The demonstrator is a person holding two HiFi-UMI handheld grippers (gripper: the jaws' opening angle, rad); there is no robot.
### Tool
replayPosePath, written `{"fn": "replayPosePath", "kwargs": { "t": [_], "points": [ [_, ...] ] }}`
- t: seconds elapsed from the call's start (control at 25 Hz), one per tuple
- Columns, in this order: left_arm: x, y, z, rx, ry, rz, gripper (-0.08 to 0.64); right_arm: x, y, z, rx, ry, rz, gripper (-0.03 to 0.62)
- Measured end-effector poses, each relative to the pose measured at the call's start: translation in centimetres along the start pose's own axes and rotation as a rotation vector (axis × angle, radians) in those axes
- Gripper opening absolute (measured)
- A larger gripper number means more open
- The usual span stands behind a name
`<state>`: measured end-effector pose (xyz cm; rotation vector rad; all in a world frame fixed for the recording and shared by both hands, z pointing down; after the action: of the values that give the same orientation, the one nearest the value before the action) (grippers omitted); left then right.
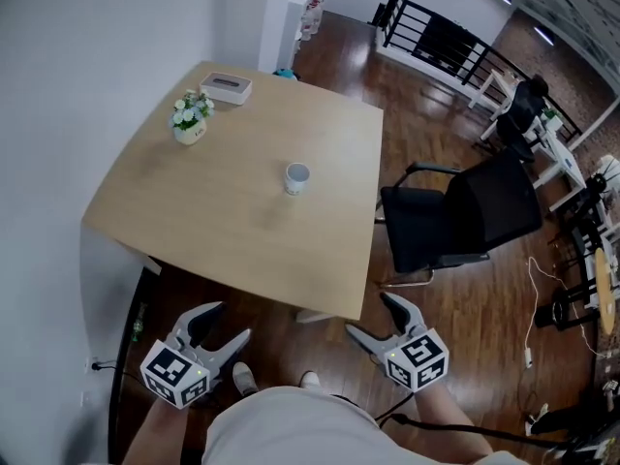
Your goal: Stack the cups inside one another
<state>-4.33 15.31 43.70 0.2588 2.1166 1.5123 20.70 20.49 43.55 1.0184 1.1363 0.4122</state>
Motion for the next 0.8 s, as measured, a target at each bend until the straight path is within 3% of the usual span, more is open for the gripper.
{"fn": "replayPosePath", "kwargs": {
  "t": [0.16, 0.4, 0.8],
  "points": [
    [-1.4, -0.8, 3.6, 0.005, -0.026, 0.019, 0.272, 3.1, 0.4, 1.2, 0.049, -0.025, 0.006, 0.387],
    [-4.3, -0.4, 8.1, -0.017, -0.04, 0.002, 0.272, 4.8, 3.7, 2.9, 0.038, -0.082, 0.004, 0.387],
    [-4.3, 1.3, 13.4, 0.007, -0.105, -0.023, 0.272, 7.0, 6.2, 3.3, 0.061, -0.168, 0.014, 0.385]
  ]
}}
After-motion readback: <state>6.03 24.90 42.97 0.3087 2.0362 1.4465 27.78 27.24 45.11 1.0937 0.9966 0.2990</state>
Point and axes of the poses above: the fingertips, and each gripper's own axes: x backward along the fingers, z to its right, y out of its underside, the point moved 2 cm from there along x, backward along the fingers, and after that the axes turned 4 degrees about -y, right-handed, at the moved point
